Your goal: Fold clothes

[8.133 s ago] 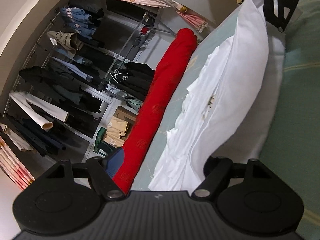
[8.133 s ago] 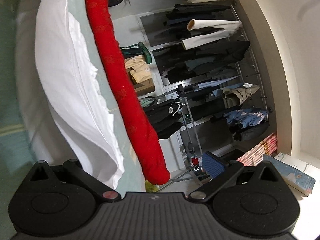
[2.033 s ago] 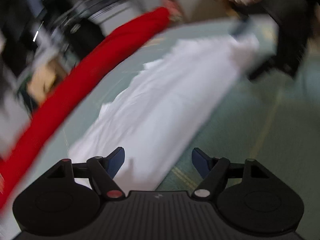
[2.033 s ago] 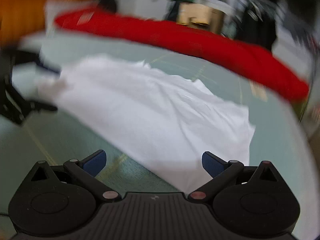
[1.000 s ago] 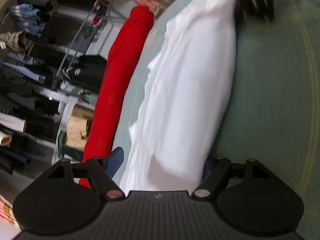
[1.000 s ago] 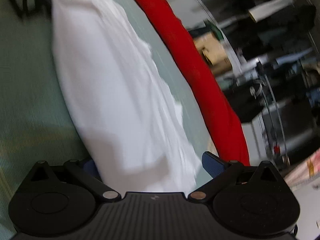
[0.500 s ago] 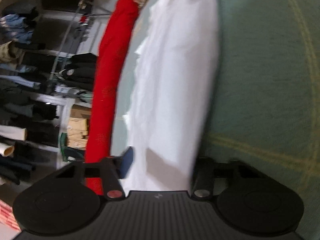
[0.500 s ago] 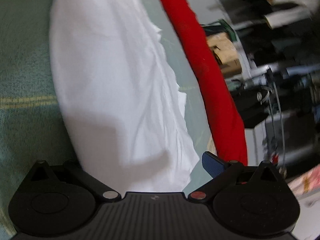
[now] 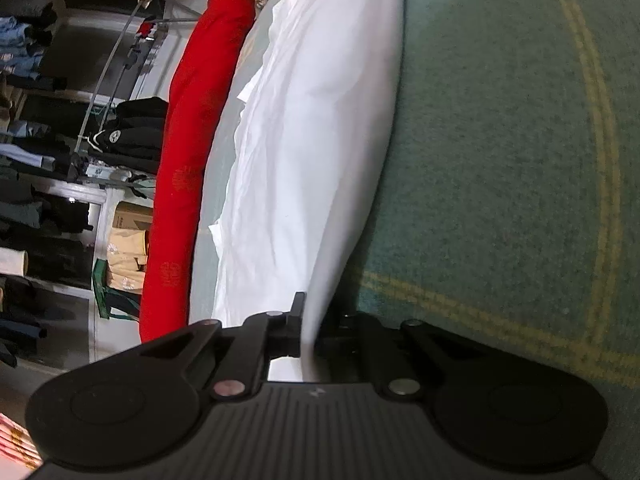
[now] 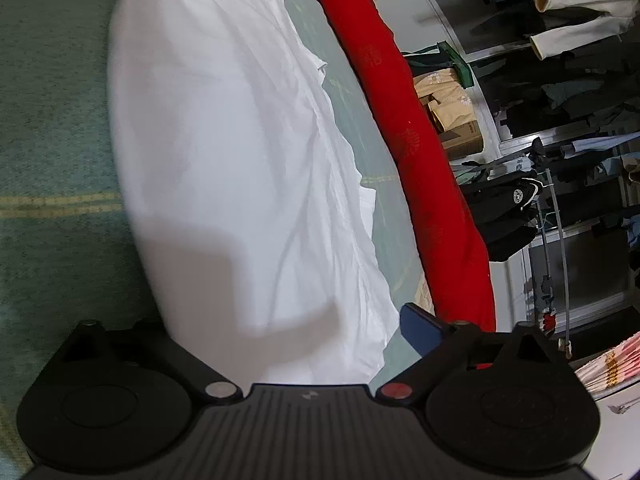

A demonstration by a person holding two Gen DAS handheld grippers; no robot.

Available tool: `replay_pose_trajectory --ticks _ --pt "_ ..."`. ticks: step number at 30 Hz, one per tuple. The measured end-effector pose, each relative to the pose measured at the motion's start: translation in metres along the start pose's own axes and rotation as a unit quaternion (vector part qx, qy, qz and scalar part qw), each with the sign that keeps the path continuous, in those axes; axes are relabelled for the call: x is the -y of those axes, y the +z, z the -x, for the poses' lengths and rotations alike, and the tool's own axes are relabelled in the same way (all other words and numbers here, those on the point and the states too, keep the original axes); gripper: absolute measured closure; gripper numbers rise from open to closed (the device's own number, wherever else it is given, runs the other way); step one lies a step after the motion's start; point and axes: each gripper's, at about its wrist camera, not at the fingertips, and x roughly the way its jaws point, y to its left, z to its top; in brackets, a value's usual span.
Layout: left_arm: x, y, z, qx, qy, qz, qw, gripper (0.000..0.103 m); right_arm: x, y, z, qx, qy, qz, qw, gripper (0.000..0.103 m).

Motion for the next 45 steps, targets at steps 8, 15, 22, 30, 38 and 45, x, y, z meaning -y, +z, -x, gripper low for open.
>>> replay_pose_trajectory --ticks 8,15,22,30,38,45 --pt "0.004 -0.004 0.005 0.0 0.0 0.007 1.0 0.103 -0.04 -0.002 0.003 0.014 0.013 0.086 0.996 0.094" --pt "-0.002 -0.005 0.005 0.001 -0.004 0.005 1.0 0.103 -0.031 0.005 0.001 0.001 0.029 0.076 0.997 0.094" --pt "0.0 -0.004 0.004 0.0 -0.006 0.005 1.0 0.103 -0.028 0.006 0.002 0.001 0.028 0.039 0.999 0.095" --pt "0.0 -0.004 0.003 0.002 -0.006 0.005 1.0 0.103 -0.022 0.002 0.001 0.018 0.029 0.017 0.999 0.095" --pt "-0.001 -0.005 0.003 0.006 -0.007 0.006 0.9999 0.103 -0.024 0.004 0.001 0.014 0.024 0.028 0.999 0.095" --pt "-0.008 -0.005 0.01 0.009 -0.003 0.005 0.9999 0.102 -0.02 0.006 0.005 0.01 0.026 0.029 0.999 0.097"
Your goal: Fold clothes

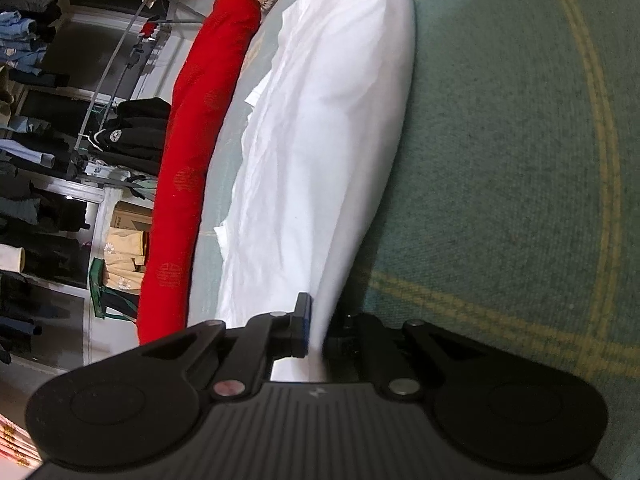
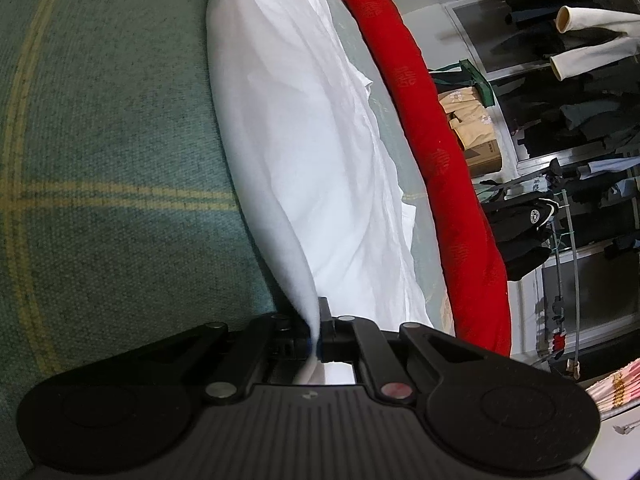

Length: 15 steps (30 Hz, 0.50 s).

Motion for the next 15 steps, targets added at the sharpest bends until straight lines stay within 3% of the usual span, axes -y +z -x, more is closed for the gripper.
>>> replay_pose_trajectory --ticks 8,15 --pt "-0.012 0.0 0.017 0.008 0.024 0.002 0.9997 0.103 0.016 0.002 0.018 0.006 -0.003 0.001 1.0 0.098" --pt "-0.011 -0.005 0.047 0.009 0.019 -0.012 0.9997 0.103 0.025 0.006 0.05 0.012 0.005 -0.006 1.0 0.098"
